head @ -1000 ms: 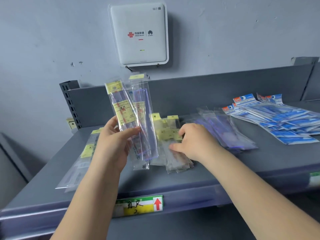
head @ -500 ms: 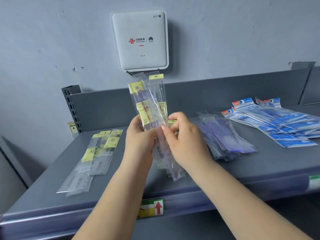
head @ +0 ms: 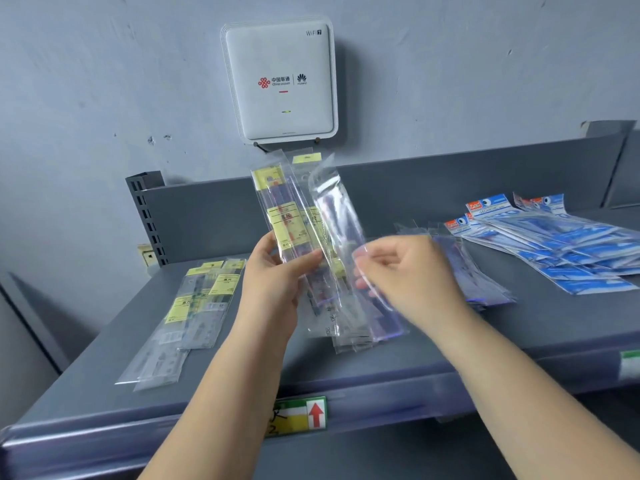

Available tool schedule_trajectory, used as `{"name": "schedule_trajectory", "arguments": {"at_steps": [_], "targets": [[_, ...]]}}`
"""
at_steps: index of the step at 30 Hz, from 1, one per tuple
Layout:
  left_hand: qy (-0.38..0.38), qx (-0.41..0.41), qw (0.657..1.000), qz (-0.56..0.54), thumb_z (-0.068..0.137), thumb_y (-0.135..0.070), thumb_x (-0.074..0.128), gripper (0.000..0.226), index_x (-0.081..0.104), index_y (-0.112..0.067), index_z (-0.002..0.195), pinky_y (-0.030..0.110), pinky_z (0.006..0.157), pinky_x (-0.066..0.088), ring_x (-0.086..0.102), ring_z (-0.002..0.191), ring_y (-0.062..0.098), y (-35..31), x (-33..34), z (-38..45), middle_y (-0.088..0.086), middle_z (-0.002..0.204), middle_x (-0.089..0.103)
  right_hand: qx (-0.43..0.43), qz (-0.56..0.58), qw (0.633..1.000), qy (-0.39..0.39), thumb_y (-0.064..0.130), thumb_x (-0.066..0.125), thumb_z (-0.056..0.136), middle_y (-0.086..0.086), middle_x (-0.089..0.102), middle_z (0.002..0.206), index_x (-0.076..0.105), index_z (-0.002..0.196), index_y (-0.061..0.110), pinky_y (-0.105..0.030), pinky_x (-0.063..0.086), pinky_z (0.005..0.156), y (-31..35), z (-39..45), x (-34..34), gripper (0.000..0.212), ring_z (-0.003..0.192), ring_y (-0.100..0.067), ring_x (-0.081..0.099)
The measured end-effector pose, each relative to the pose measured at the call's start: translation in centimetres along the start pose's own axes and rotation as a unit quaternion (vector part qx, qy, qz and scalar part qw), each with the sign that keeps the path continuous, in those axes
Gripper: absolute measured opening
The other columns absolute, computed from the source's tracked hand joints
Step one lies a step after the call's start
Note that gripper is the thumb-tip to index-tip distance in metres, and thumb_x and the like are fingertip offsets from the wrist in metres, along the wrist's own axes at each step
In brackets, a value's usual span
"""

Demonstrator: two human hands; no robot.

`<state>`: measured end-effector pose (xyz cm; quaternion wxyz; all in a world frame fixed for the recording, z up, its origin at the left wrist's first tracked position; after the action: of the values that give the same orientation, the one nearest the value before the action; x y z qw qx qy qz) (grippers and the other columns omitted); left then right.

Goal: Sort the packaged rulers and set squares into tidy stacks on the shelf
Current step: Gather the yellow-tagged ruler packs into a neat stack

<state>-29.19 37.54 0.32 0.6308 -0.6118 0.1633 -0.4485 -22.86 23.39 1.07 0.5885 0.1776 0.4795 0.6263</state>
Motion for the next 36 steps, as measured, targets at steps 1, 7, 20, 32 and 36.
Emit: {"name": "schedule_trajectory", "arguments": {"at_steps": [1, 7, 20, 32, 36], "targets": [[0.005, -0.002, 1.0, -0.004, 0.077, 0.017, 0.061, 0.034, 0.059, -0.005, 0.103, 0.021, 0.053, 0.052, 0.066, 0.064, 0.016, 0.0, 0.0, 0.0, 0.009, 0.082, 0.066, 0.02, 0.026, 0.999, -0.009, 0.01, 0.067, 0.082, 0.002, 0.069, 0.062, 0.072, 0.08, 0.012, -0.027, 0.056, 0.062, -0.4, 0.4, -0.9, 0.006, 0.055, -0.012, 0.066], [0.04, -0.007, 0.999, -0.005, 0.076, 0.014, 0.063, 0.04, 0.058, -0.003, 0.112, 0.021, 0.056, 0.055, 0.067, 0.07, 0.019, 0.1, 0.9, -0.4, 0.013, 0.089, 0.068, 0.081, -0.047, 0.988, -0.125, 0.017, 0.071, 0.08, 0.004, 0.063, 0.061, 0.064, 0.07, 0.015, -0.027, 0.047, 0.065, -3.2, 2.7, -8.4, 0.012, 0.065, -0.018, 0.062], [0.054, 0.027, 0.998, 0.023, 0.074, 0.013, 0.066, 0.038, 0.058, -0.001, 0.108, 0.028, 0.063, 0.057, 0.066, 0.075, 0.025, 0.0, 1.1, -0.7, 0.015, 0.091, 0.067, -0.01, -0.131, 0.99, 0.056, 0.052, 0.079, 0.058, 0.008, 0.055, 0.072, 0.056, 0.089, 0.026, -0.028, 0.046, 0.064, 1.2, -0.8, -0.8, 0.046, 0.063, -0.009, 0.051], [0.031, -0.003, 0.999, 0.037, 0.082, 0.013, 0.057, 0.03, 0.063, -0.011, 0.1, 0.044, 0.077, 0.043, 0.061, 0.084, 0.027, -0.6, -2.2, -0.9, 0.008, 0.092, 0.072, -0.002, 0.007, 1.0, -0.009, 0.022, 0.078, 0.073, 0.002, 0.065, 0.053, 0.054, 0.074, 0.026, -0.041, 0.056, 0.061, 0.3, 0.5, 2.0, 0.025, 0.05, -0.011, 0.063], [0.04, -0.004, 0.998, 0.042, 0.082, 0.011, 0.06, 0.03, 0.062, -0.01, 0.103, 0.038, 0.08, 0.049, 0.067, 0.077, 0.019, -0.5, -1.9, -0.7, 0.007, 0.092, 0.072, 0.002, 0.025, 0.997, -0.066, 0.014, 0.077, 0.073, 0.009, 0.061, 0.045, 0.057, 0.076, 0.025, -0.029, 0.046, 0.057, -0.7, 1.1, -2.2, 0.023, 0.041, -0.001, 0.055]]}}
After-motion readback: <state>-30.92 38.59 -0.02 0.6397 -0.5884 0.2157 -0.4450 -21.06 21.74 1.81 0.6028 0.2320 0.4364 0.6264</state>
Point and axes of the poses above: each hand's wrist, its own z-axis towards the middle knuckle, its own x-axis out of the palm, y = z × x, the point moved 4 cm from there along z, towards the middle knuckle
